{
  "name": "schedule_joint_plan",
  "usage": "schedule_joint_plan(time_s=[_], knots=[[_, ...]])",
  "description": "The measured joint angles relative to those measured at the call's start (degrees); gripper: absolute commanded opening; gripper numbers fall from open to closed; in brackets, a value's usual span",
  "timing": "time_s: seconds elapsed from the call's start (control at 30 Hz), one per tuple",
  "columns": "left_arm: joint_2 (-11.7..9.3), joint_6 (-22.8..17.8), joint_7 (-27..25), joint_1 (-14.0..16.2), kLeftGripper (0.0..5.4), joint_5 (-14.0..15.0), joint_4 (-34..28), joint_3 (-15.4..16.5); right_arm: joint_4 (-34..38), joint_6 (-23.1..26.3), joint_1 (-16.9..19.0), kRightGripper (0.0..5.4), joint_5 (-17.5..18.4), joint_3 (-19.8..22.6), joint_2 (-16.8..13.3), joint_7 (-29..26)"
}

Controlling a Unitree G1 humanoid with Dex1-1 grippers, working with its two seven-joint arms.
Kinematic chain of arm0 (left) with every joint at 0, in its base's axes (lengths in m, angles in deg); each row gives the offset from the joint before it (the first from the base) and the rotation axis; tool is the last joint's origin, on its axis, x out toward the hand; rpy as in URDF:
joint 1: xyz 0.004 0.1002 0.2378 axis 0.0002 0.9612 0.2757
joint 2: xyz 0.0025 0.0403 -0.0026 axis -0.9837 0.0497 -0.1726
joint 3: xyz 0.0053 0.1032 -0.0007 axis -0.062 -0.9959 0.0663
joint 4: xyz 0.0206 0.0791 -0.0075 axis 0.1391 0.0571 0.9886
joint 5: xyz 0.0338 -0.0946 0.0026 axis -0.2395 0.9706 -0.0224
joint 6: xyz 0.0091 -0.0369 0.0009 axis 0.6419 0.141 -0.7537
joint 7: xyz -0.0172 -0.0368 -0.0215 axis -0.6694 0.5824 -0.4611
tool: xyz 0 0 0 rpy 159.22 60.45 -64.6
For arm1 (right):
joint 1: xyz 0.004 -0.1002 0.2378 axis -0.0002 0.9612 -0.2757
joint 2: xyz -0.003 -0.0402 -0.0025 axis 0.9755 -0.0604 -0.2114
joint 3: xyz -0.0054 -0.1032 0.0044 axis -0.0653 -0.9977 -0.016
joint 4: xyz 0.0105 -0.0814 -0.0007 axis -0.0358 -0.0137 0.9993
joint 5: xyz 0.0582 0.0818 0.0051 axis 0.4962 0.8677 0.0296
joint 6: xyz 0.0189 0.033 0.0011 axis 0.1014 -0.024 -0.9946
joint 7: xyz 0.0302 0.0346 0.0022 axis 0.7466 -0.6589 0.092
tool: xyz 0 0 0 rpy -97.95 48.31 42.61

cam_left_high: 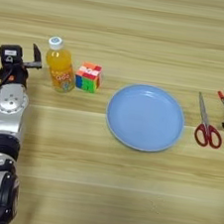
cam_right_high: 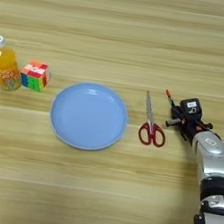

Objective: Move the objects on the table

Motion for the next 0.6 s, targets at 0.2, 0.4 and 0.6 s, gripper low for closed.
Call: schedule_joint_plan(time_s=[0.2, 0.4, 0.6], knots=[[0.00, 0.00, 0.02, 0.00, 5.40, 0.00, -0.03, 0.00, 1.48, 0.12, 0.82, 0.47, 0.10, 0.03, 0.13, 0.19], [0.02, 0.07, 0.05, -0.03, 5.40, -0.01, -0.09, -0.02, 11.81, 3.14, 3.81, 0.47, 2.55, 1.95, 1.92, 1.55], [0.02, 0.38, 0.07, -0.10, 5.40, -0.01, -0.19, 0.00, 34.31, 10.71, 7.96, 0.47, 5.17, 1.31, 5.13, 2.82]])
